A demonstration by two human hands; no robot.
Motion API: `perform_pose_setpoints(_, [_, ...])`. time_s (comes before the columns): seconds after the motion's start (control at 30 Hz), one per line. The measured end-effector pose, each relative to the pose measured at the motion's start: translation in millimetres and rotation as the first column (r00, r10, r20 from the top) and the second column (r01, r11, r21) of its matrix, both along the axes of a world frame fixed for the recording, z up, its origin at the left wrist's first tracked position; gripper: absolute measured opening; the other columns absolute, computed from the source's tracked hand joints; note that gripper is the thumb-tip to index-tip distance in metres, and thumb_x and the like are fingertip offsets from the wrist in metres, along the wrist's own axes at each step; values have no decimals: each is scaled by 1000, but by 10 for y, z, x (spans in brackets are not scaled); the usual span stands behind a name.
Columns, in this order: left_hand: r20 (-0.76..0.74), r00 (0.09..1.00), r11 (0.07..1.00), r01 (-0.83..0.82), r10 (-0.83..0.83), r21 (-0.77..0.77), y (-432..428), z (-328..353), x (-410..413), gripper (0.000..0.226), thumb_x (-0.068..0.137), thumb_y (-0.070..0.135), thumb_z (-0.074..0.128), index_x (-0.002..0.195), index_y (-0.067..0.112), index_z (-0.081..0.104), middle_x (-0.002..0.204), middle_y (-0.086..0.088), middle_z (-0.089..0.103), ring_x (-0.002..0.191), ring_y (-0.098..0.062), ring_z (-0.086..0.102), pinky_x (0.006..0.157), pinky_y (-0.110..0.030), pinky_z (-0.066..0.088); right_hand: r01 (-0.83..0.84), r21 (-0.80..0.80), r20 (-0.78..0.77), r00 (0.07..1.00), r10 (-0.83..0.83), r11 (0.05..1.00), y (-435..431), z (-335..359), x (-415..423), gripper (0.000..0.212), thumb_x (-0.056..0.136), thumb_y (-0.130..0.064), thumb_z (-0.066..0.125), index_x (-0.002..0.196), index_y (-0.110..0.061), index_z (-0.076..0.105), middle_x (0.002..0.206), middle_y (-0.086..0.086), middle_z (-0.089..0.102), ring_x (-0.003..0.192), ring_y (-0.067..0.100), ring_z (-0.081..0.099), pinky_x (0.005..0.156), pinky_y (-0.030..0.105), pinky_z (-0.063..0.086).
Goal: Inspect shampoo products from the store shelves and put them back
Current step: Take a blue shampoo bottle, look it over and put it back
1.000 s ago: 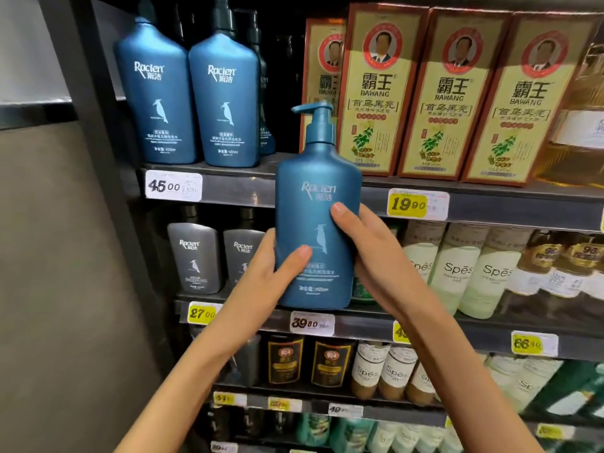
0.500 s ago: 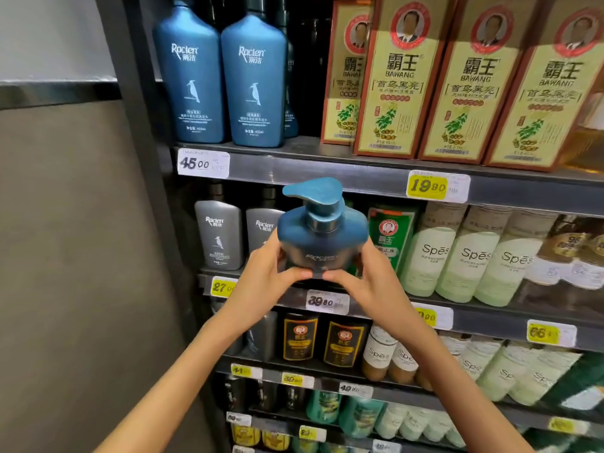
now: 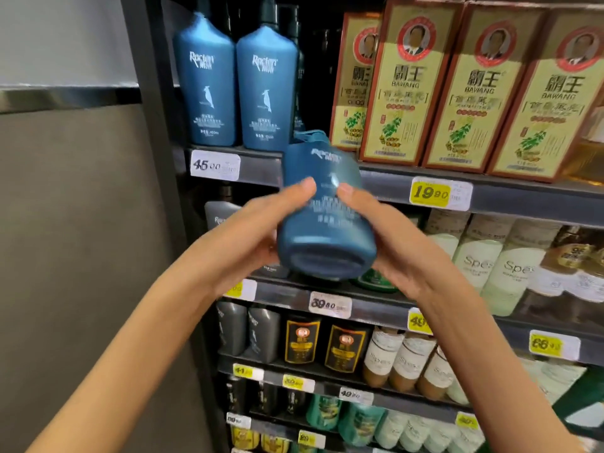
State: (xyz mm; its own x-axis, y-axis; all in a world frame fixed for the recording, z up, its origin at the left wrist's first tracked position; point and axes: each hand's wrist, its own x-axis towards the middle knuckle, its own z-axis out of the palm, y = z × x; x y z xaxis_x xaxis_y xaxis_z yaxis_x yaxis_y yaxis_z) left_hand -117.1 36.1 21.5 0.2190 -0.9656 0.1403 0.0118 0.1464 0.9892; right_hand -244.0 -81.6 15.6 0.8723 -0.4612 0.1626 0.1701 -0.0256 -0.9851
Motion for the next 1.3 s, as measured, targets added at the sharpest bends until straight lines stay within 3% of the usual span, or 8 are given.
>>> perform_pose_setpoints(0.1, [187,962,979,-190,201,-74,-9,-61,-16,53,75,33,65,122,10,54,114,-5,68,99,-13,66,85,-23,54,200,-108,128,974,-186,974,32,-111,55,46,73,-38,61,110,-11,64,87,-5,75,79,4,70,63,16,53])
perform_pose_setpoints(0.2, [225,915,931,-286,335,-226,-214,50,81,37,86,7,58,122,4,52,117,-8,64,98,-13,64,88,-20,51,364,-140,270,909,-318,921,-46,-23,210,37,81,-26,63,114,-11,58,89,-8,74,78,-1,68,62,11,49])
perform_pose_setpoints(0.4, [342,853,895,-273,394,-352,-774,372,399,37,91,1,51,127,-4,46,124,-13,59,107,-12,57,93,-18,46,552,-260,340,820,-460,792,-410,361,571,31,94,-21,56,122,-9,54,116,8,66,105,20,64,91,38,52])
perform_pose_setpoints(0.47, [352,831,880,-301,431,-368,-929,432,479,39,91,3,53,129,-2,45,126,-13,58,112,-18,57,100,-29,44,597,-292,355,793,-495,747,-513,460,665,33,94,-20,55,124,-8,54,117,8,65,106,21,63,94,41,50])
perform_pose_setpoints(0.57, [357,810,864,-325,465,-385,-1091,468,558,39,91,4,54,129,-1,45,127,-13,57,118,-23,55,104,-41,40,621,-316,363,777,-514,717,-638,541,766,34,95,-17,54,127,-6,51,119,8,63,107,21,61,94,39,49])
perform_pose_setpoints(0.9, [270,608,646,-567,747,-511,-1348,233,560,45,83,4,64,126,6,52,121,-9,57,106,-18,58,94,-29,47,701,-314,431,706,-562,640,-760,391,1087,43,94,-7,52,134,-8,36,127,7,53,111,16,53,88,15,42])
perform_pose_setpoints(1.1, [281,483,545,-587,829,-599,-1359,118,543,55,79,-2,67,130,3,46,117,-8,45,107,-10,47,99,-37,44,704,-337,383,709,-592,625,-751,405,1189,51,96,-11,51,142,-9,29,137,10,49,121,20,49,99,25,39])
perform_pose_setpoints(1.3, [276,466,526,-584,841,-618,-1374,99,577,54,78,2,70,128,6,48,112,-1,46,105,-9,48,95,-35,46,686,-621,312,661,-682,380,-654,250,1015,46,94,-13,54,137,-4,40,128,12,47,119,22,44,98,21,30])
